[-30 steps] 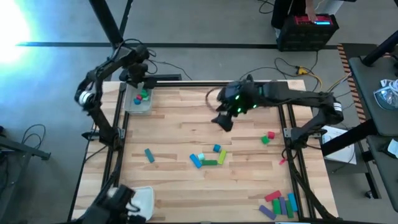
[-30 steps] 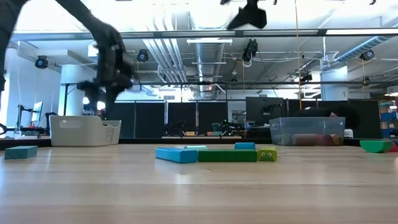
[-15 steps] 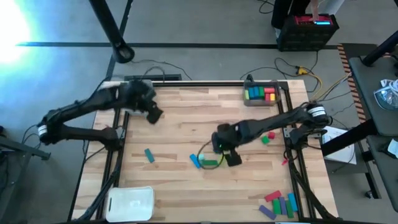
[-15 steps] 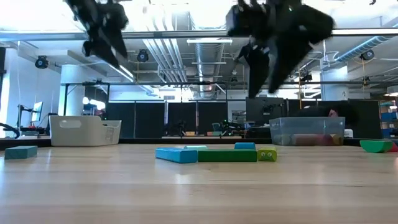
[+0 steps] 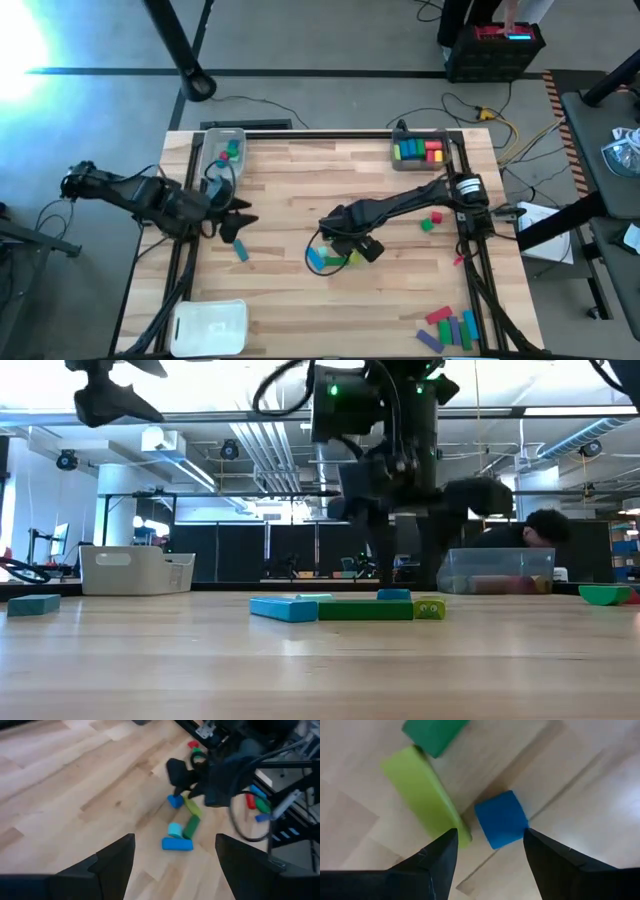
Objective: Sort blocks
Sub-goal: Put the blue half cylindrical block into the gray bin
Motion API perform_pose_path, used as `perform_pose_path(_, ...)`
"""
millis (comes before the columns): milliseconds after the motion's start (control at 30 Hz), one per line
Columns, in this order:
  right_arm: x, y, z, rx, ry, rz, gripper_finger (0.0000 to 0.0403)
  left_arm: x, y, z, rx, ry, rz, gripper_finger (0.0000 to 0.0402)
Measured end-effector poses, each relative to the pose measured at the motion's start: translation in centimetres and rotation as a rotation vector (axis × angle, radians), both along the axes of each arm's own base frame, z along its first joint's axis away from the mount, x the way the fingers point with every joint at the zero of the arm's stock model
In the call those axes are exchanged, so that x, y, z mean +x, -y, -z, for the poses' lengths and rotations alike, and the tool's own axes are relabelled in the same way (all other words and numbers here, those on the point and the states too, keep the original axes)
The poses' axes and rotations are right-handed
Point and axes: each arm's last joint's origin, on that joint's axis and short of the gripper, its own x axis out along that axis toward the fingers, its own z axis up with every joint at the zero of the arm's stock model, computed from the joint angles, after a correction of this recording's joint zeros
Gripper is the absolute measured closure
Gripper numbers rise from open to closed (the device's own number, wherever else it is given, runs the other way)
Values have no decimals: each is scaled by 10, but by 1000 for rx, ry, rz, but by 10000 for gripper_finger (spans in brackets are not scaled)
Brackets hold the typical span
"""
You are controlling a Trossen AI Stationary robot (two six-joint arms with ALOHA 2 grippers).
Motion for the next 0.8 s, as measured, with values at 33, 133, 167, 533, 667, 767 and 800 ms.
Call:
perform_pose_path(33,1,0,3,-17,-9,-15,188,-1,3,0,-10,2,2,141)
perform_pose_path(133,3,2,4,-21,2,-21,186,-1,8,0,-29,8,-6,144)
perform_pose_path(167,4,2,4,-21,9,-25,186,0,8,0,-31,7,-13,145)
perform_pose_path(533,6,9,1,-33,31,-53,189,10,12,7,-32,-33,-44,146)
perform_pose_path(667,9,14,0,-23,58,-62,192,12,13,7,-35,-30,-46,146)
perform_pose_path(767,10,18,3,45,55,-54,193,14,13,7,-39,-19,-46,146)
perform_pose_path(800,10,19,4,47,51,-50,193,14,13,7,-40,-17,-46,146)
